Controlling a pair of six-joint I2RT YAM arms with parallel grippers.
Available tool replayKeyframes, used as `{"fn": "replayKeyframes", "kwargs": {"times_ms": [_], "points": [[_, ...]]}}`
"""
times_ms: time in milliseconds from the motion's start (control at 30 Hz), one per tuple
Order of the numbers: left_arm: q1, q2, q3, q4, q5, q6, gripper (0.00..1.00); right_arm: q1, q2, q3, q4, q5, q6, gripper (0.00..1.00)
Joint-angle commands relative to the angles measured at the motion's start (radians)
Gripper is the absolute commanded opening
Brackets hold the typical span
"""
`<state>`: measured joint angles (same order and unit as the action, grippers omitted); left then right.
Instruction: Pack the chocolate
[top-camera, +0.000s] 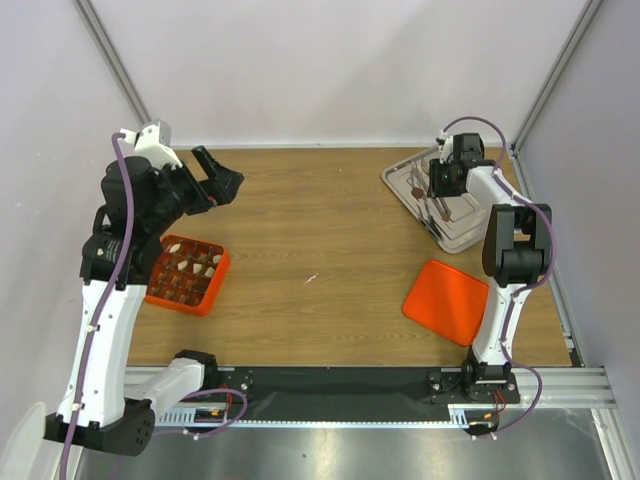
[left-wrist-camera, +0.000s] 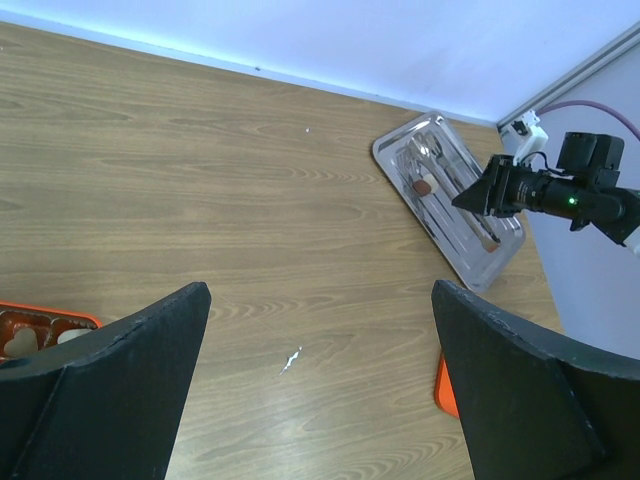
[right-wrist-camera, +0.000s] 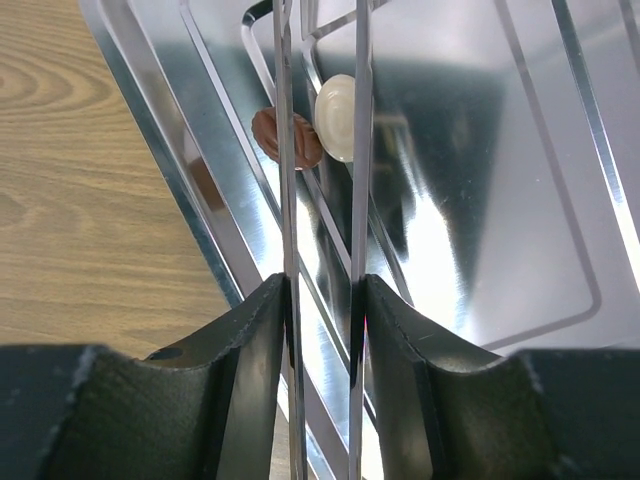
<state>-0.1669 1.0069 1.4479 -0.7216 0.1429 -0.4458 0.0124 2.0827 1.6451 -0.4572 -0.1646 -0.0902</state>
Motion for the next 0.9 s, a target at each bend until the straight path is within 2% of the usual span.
{"fn": "replayKeyframes", "kwargs": {"times_ms": [0,433,600,667,867], "points": [[0.007,-0.016,0.049,0.002,0.011,-0.019,1.0,-0.005,-0.075,0.031,0.002,-0.004,0.001,0.4],[0.006,0.013,0.06,0.013,-0.011,-0.011,1.0,-0.005,-0.113,0.07,-0.04,-0.003,0.046,0.38],[0.006,0.041,0.098,-0.018,-0.072,0.018,1.0,0.007,-0.148,0.062,-0.049,-0.041,0.078,0.37],[0.006,0.048,0.117,-0.03,-0.092,0.024,1.0,0.04,-0.179,0.061,-0.049,-0.041,0.086,0.37],[0.007,0.032,0.158,-0.067,-0.141,0.028,1.0,0.292,-0.282,0.044,-0.026,-0.001,0.159,0.37]]}}
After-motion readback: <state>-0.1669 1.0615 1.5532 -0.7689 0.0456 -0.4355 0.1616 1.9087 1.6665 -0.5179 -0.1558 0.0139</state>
